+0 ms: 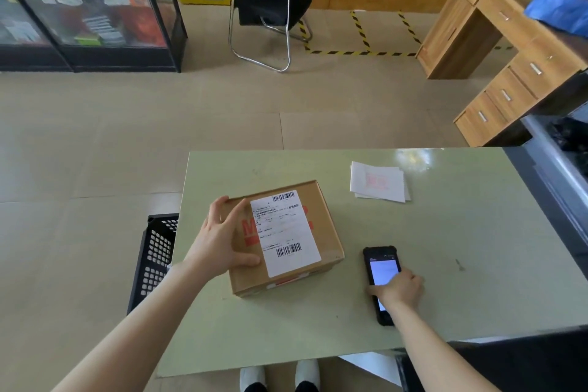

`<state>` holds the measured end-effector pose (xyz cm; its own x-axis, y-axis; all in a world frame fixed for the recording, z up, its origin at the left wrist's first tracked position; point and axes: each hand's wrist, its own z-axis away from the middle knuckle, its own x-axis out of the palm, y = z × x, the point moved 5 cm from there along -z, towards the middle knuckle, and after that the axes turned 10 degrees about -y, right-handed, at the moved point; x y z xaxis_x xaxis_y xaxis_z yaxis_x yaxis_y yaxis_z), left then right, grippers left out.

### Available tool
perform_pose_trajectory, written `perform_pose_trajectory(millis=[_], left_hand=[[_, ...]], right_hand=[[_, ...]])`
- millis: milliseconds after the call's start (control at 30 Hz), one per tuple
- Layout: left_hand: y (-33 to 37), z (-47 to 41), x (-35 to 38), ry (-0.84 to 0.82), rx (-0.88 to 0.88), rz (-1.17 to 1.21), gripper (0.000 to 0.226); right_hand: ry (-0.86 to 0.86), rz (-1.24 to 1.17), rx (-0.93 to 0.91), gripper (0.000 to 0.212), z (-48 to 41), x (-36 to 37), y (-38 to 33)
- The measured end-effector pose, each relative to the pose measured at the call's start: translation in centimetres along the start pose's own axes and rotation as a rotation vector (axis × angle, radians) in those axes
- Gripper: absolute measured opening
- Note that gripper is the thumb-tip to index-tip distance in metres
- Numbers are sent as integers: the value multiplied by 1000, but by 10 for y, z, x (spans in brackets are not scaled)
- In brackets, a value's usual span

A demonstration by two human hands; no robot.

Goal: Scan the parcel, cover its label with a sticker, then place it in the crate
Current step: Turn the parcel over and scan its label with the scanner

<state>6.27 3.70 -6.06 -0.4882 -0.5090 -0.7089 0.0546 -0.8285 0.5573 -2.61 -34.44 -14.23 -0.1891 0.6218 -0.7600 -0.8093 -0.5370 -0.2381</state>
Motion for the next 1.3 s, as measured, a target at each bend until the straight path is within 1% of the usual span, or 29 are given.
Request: perform_pose_trajectory(millis=[100, 300, 433, 633, 800, 933, 1000, 1067, 1167, 1233, 1300], left_hand=[[1, 0, 0, -7, -8, -1, 126], [1, -3, -2, -13, -10, -18, 125], [0, -5, -3, -20, 15, -14, 125], [8, 1, -9, -6, 51, -17, 121], [11, 23, -6, 25, 12, -9, 120], [19, 48, 3, 116, 2, -30, 120], [27, 62, 10, 159, 4, -99, 118], [35, 76, 19, 215, 19, -209, 114], [47, 97, 38, 297, 47, -320, 110], [56, 111, 52, 308, 30, -387, 107], [64, 124, 64, 305, 6, -438, 103]], right_hand=[[-5, -18, 13, 91, 2, 2, 3], [-34, 80, -35, 93, 9, 1, 9], [-51, 101, -55, 84, 27, 5, 14], [-121, -18, -121, 75, 63, 14, 21], [-73, -100, -148, 86, 78, -10, 19], [-50, -194, -249, 78, 88, -32, 17], [-101, -226, -317, 74, 96, -37, 18], [-182, -215, -377, 76, 109, -37, 20], [-272, -127, -460, 84, 131, -28, 31], [-321, -62, -478, 90, 146, -22, 44], [-341, 0, -479, 92, 159, -17, 58]])
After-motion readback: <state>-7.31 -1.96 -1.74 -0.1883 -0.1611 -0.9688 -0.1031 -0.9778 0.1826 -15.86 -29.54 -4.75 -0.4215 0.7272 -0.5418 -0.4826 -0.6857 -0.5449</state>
